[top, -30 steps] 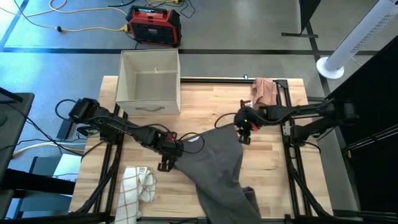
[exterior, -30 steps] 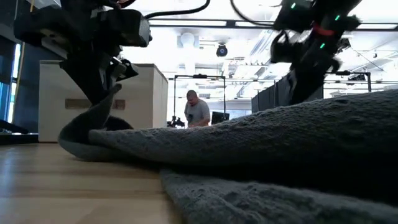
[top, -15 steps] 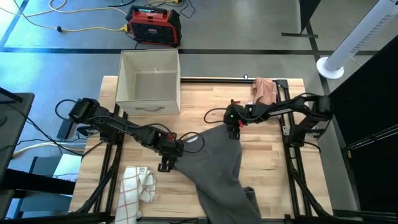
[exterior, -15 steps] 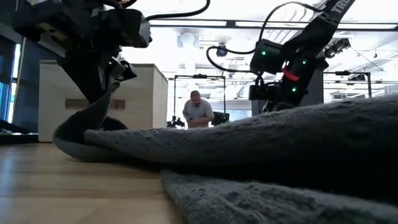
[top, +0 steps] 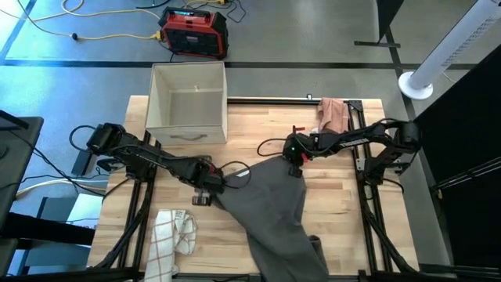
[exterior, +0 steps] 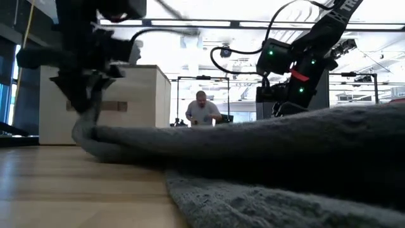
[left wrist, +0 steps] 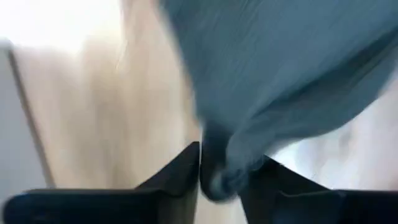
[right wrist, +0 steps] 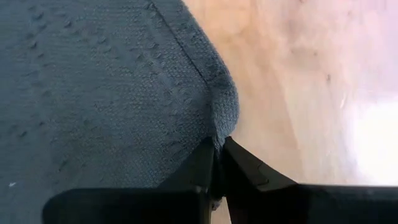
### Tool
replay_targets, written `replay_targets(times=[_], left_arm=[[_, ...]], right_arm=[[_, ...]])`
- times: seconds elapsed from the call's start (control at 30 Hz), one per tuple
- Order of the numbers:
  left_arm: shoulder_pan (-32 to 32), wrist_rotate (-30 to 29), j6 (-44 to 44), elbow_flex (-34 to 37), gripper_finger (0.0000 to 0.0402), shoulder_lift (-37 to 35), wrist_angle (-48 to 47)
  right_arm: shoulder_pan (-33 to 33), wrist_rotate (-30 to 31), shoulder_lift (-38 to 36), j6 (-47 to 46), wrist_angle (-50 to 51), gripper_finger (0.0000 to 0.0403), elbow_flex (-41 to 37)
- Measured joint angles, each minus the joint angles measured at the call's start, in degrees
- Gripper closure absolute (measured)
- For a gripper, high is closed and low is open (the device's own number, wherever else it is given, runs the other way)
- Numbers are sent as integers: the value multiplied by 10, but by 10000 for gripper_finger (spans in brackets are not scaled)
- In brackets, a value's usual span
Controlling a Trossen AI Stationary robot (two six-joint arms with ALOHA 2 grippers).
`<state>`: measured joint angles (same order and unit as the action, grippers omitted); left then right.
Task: Fold towel
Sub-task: Fold the gray towel
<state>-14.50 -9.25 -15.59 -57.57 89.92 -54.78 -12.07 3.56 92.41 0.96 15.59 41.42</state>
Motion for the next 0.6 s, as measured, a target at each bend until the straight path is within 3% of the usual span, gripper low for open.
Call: replay_targets(times=[0.33, 0.6], left_arm=[[13, 179, -215, -13, 233, -35, -122], [7, 117, -477, 109, 233, -158, 76]], right_arm=[[35, 20, -11, -25, 21, 395, -1], [48, 26, -12, -25, 19, 395, 0]])
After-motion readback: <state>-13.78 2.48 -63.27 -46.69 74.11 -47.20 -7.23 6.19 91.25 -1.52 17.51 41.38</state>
